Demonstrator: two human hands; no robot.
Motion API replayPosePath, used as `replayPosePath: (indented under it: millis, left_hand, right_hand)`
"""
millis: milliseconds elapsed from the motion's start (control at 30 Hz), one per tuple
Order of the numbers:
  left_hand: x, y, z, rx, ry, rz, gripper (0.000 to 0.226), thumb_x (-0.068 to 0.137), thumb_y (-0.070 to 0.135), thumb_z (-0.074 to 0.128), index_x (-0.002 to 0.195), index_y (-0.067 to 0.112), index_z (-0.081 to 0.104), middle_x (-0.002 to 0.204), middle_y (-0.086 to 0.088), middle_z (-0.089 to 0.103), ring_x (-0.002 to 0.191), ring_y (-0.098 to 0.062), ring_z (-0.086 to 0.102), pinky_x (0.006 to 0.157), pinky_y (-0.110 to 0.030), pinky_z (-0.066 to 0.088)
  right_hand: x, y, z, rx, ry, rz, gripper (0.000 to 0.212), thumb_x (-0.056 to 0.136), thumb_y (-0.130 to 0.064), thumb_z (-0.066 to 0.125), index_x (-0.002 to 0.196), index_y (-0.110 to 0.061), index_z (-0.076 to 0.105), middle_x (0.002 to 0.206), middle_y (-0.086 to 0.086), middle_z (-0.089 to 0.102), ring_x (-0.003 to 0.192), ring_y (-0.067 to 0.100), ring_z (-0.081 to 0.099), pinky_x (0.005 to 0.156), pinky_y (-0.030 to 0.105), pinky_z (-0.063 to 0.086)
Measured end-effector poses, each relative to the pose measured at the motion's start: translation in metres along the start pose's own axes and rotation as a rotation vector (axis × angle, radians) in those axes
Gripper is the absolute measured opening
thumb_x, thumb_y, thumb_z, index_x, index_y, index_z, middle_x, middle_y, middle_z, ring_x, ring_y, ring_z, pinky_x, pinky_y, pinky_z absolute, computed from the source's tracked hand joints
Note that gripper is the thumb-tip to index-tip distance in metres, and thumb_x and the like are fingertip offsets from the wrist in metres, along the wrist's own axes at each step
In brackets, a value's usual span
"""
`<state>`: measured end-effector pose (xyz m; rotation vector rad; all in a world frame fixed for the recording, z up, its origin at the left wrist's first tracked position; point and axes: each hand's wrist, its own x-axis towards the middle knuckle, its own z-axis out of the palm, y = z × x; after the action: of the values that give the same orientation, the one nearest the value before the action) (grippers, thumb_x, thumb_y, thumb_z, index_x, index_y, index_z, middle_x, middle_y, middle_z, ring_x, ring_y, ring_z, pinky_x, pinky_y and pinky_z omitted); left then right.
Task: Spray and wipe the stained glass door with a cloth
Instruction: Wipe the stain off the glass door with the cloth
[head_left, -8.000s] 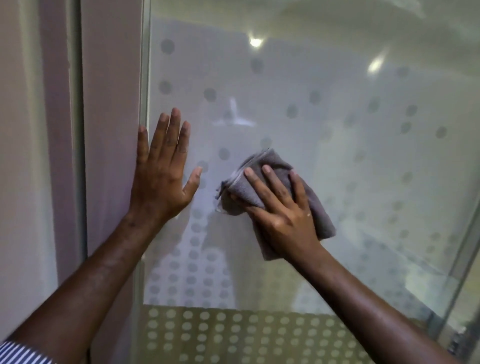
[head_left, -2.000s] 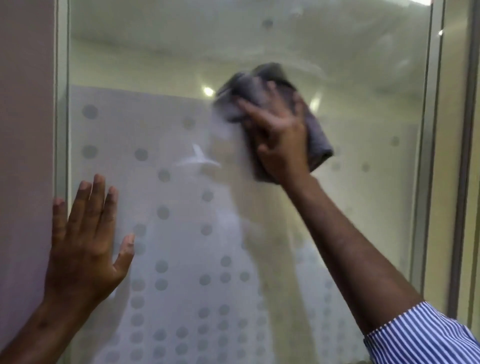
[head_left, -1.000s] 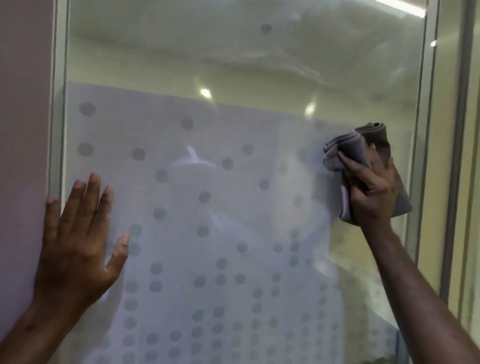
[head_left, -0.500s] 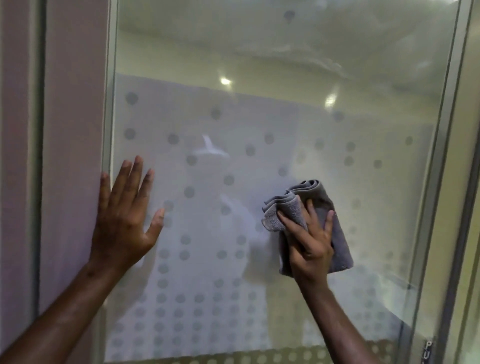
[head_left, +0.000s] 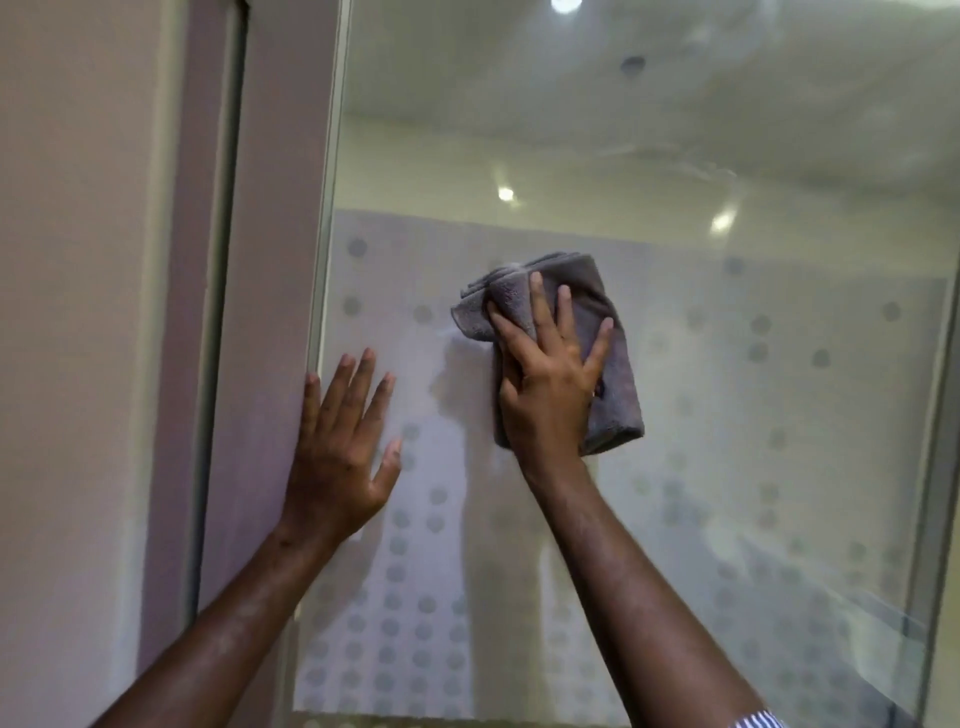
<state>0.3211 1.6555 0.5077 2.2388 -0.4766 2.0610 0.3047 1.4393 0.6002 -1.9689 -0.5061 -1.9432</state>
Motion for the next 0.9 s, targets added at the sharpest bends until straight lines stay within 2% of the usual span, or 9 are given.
replayPosePath:
  millis: [100,233,433,567,667,733,833,900]
  left_hand:
    - [0.0,0.001,0.0,0.024,-0.01,0.002,0.071,0.091,0.028,0.055,0.155,0.006,0.035,0.166,-0.018,0.024,0.156,-0.035,0.02,0.123,-0.064,0.021]
    - [-0.002,-0.001,0.001,0.013,-0.02,-0.004,0.065,0.092,0.029,0.051,0.15,0.003,0.041,0.161,-0.022,0.034,0.154,-0.037,0.024,0.121,-0.065,0.022]
    - [-0.036,0.005,-0.011,-0.074,-0.089,-0.014,0.051,0.091,0.024,0.053,0.138,0.003,0.053,0.165,-0.017,0.028,0.155,-0.036,0.022,0.121,-0.064,0.024]
    - [-0.056,0.01,-0.027,-0.206,-0.13,-0.075,0.053,0.093,0.019,0.053,0.145,0.008,0.052,0.164,-0.012,0.032,0.155,-0.031,0.023,0.123,-0.057,0.025]
    - [-0.068,0.017,-0.041,-0.318,-0.117,-0.134,0.036,0.096,0.018,0.052,0.128,0.012,0.068,0.156,-0.008,0.047,0.151,-0.027,0.035,0.123,-0.047,0.031]
    - [-0.077,0.026,-0.052,-0.419,-0.107,-0.21,0.028,0.097,0.019,0.051,0.114,0.014,0.074,0.14,-0.002,0.062,0.143,-0.023,0.047,0.118,-0.037,0.038]
    - [-0.092,0.049,-0.068,-0.603,-0.156,-0.401,0.025,0.098,0.024,0.05,0.105,0.025,0.074,0.111,0.013,0.074,0.12,-0.01,0.064,0.1,-0.033,0.052]
    - [-0.103,0.072,-0.072,-0.777,-0.257,-0.584,0.023,0.097,0.022,0.055,0.106,0.036,0.07,0.102,0.021,0.074,0.102,-0.003,0.069,0.086,-0.024,0.055]
  right_hand:
    - [0.013,-0.015,0.013,-0.039,-0.075,-0.225,0.033,0.1,-0.02,0.061,0.129,-0.035,0.069,0.164,-0.001,0.04,0.155,0.027,0.031,0.123,0.068,0.011]
    - [0.0,-0.02,0.024,0.038,-0.168,-0.511,0.031,0.098,-0.016,0.067,0.124,-0.031,0.073,0.159,0.0,0.047,0.152,0.026,0.038,0.123,0.066,0.015]
    - [-0.047,-0.002,0.015,0.125,-0.235,-0.627,0.031,0.095,-0.01,0.07,0.118,-0.031,0.076,0.155,0.001,0.053,0.149,0.025,0.044,0.125,0.063,0.018]
    - [-0.088,0.01,0.0,0.206,-0.395,-0.667,0.028,0.095,-0.008,0.067,0.11,-0.028,0.079,0.155,-0.001,0.053,0.15,0.024,0.042,0.125,0.063,0.019]
    - [-0.109,0.016,-0.017,0.272,-0.54,-0.664,0.03,0.094,-0.008,0.068,0.114,-0.029,0.077,0.156,-0.003,0.051,0.15,0.022,0.041,0.127,0.06,0.016]
    - [-0.117,0.018,-0.032,0.332,-0.648,-0.62,0.03,0.097,-0.014,0.065,0.119,-0.031,0.075,0.157,-0.005,0.05,0.151,0.018,0.039,0.129,0.057,0.012]
    - [-0.131,0.02,-0.056,0.454,-0.815,-0.413,0.039,0.099,-0.022,0.051,0.13,-0.037,0.07,0.159,-0.008,0.047,0.154,0.012,0.032,0.13,0.045,0.002]
    - [-0.143,0.019,-0.069,0.591,-0.834,-0.169,0.043,0.097,-0.02,0.052,0.131,-0.04,0.068,0.155,-0.009,0.052,0.153,0.009,0.034,0.13,0.043,0.002]
